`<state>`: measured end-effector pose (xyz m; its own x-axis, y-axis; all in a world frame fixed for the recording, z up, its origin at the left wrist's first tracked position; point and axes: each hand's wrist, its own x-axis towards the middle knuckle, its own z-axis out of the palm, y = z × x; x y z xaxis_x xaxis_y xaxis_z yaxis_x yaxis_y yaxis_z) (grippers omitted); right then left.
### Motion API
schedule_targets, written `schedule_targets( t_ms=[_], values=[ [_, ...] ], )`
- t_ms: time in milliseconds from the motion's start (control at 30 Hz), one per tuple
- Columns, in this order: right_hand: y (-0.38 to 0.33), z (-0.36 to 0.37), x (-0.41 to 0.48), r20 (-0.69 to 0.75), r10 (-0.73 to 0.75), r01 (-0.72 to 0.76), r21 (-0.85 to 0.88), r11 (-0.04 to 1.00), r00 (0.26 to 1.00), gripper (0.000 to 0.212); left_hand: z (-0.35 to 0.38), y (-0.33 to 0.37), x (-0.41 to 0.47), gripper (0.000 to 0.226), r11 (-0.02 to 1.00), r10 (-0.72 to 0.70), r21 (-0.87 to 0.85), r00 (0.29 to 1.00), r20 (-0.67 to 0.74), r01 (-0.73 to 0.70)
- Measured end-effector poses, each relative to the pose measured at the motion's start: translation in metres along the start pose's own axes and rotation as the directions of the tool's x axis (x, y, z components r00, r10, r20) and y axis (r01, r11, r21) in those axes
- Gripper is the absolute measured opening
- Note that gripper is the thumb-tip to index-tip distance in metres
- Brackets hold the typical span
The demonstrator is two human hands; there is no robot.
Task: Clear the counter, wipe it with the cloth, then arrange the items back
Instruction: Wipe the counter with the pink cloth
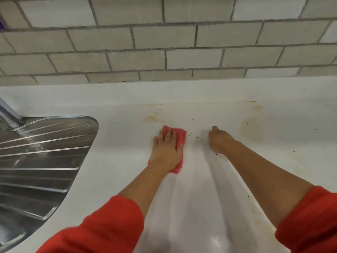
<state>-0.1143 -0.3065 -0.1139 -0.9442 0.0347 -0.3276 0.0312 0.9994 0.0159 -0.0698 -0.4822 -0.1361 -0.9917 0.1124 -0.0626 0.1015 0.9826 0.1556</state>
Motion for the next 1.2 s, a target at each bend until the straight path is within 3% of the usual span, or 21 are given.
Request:
schedule_targets(
  t_ms=[100,167,333,433,500,633,733,800,1067,1200],
  values=[
    [0.007,-0.009,0.000,0.010,-0.066,0.067,-0.052,0.996,0.998,0.038,0.003,-0.007,-0.028,0.057,0.996,0.084,-0.012,0.996,-0.005,-0.084],
    [0.008,-0.012,0.001,0.020,-0.079,0.080,-0.066,0.995,0.997,0.037,0.002,-0.022,-0.024,0.057,0.999,0.047,-0.004,0.999,-0.024,-0.047],
    [0.009,-0.008,-0.001,0.016,-0.081,0.082,-0.088,0.993,0.997,0.038,-0.007,-0.057,0.037,0.060,0.954,-0.299,-0.006,0.953,-0.042,0.299],
    [0.007,-0.006,-0.002,0.017,-0.078,0.079,-0.077,0.994,0.997,0.039,-0.010,-0.046,0.065,0.062,0.921,-0.389,-0.033,0.921,-0.024,0.388],
    [0.004,-0.006,-0.001,0.025,-0.061,0.063,-0.070,0.996,0.998,0.040,-0.008,-0.026,0.073,0.062,0.944,-0.331,-0.019,0.943,-0.021,0.330],
    [0.002,-0.012,0.002,0.036,-0.051,0.054,-0.075,0.996,0.998,0.038,0.003,0.016,0.052,0.061,0.999,-0.035,0.001,0.999,-0.010,0.035],
    [0.001,-0.016,0.003,0.025,-0.072,0.074,-0.087,0.993,0.997,0.037,0.006,0.023,0.009,0.060,0.990,0.142,-0.003,0.990,0.008,-0.142],
    [0.001,-0.017,0.005,0.028,-0.079,0.081,-0.096,0.992,0.997,0.036,0.007,0.009,-0.011,0.062,0.985,0.169,-0.012,0.986,0.005,-0.169],
    [0.008,-0.011,0.015,0.049,-0.076,0.081,-0.126,0.989,0.996,0.035,-0.006,-0.053,0.044,0.064,0.982,-0.185,0.024,0.983,-0.019,0.186],
    [0.002,-0.014,0.011,0.049,-0.069,0.074,-0.119,0.990,0.996,0.033,-0.008,-0.031,0.071,0.064,0.970,-0.245,-0.007,0.969,-0.017,0.245]
  ],
)
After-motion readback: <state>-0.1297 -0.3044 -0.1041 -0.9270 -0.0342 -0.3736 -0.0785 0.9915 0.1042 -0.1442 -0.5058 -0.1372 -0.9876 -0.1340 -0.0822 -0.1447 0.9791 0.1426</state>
